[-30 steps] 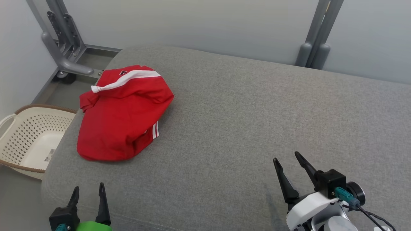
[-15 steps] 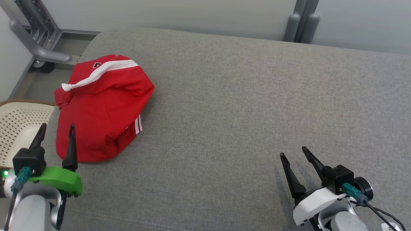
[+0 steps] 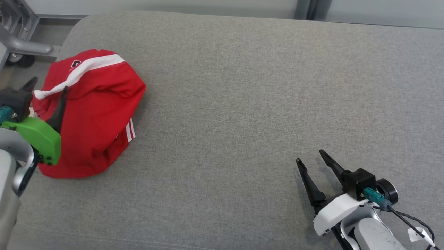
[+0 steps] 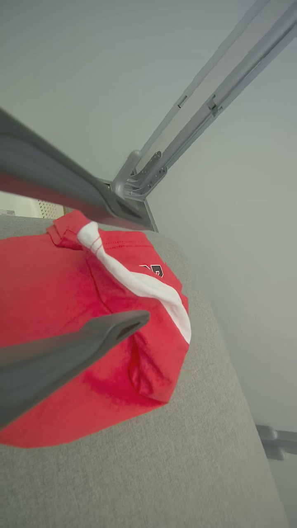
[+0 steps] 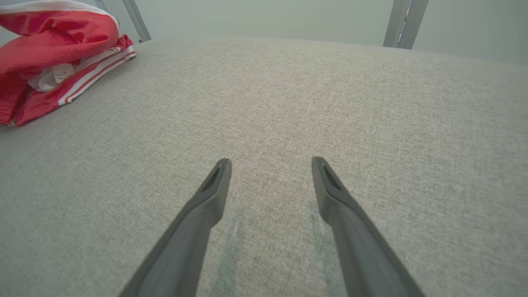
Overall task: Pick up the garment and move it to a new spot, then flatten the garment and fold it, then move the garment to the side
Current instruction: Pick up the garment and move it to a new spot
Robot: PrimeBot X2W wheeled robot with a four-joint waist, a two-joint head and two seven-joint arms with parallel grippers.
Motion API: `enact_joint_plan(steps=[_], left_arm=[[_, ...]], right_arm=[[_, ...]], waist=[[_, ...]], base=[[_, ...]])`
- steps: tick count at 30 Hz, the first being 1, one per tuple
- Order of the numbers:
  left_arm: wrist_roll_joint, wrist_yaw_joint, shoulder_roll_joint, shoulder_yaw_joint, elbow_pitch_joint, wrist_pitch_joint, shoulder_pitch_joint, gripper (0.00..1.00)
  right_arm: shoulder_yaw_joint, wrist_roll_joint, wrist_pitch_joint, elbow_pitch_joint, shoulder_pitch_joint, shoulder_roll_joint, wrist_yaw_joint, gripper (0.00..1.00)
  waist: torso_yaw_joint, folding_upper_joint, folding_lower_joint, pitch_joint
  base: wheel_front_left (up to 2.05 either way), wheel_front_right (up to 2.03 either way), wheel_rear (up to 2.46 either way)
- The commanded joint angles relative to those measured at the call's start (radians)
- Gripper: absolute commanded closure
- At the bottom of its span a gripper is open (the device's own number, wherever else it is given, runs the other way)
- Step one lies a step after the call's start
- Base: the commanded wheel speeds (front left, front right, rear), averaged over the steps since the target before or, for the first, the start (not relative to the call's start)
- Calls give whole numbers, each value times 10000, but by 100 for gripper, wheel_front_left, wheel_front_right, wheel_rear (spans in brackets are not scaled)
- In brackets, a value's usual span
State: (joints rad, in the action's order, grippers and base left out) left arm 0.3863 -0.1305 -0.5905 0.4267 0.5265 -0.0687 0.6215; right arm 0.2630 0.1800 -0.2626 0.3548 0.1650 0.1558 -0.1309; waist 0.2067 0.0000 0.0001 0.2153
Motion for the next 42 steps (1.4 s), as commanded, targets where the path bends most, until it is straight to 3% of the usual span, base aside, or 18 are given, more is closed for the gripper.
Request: enact_joint_plan(steps=[1,6,10,17,29,31,35,42], left_arm=[[221,5,-246,239,109,144,319,0],[917,4,-887,1217,652,716,1091,0],[1738,4,-1082,1625,1131,1163,1496,0],[2694,3,-1354,1654,1782,1757,1695,0],[3451,460,-868,1424,3169,2450,1136,0],[3476,490,-797,1424,3229,2376,1125,100],[3212,633,-793,1450,3150,1796,1372,100],[1837,985,-1317,1704,2379,-901,2443,100]], right_arm=[[9,73,-31,38,142,81,3,0],[95,180,-30,155,323,205,3,0],[90,261,-30,236,421,306,3,0],[110,334,-30,260,527,331,3,0],[-28,481,-8,309,612,392,9,0],[-57,503,-7,329,620,365,9,0],[-64,579,-8,357,585,276,8,0],[-77,746,-18,283,391,14,8,0]], waist=[[-282,0,-1,245],[-694,0,-1,526],[-1055,0,-1,780],[-1576,0,-1,1137],[-2022,0,-1,1458],[-1995,0,-1,1452],[-1863,0,-1,1305],[-1569,0,-1,661]], base=[[0,0,0],[0,0,0],[0,0,0],[0,0,0],[0,0,0],[0,0,0],[0,0,0],[0,0,0]])
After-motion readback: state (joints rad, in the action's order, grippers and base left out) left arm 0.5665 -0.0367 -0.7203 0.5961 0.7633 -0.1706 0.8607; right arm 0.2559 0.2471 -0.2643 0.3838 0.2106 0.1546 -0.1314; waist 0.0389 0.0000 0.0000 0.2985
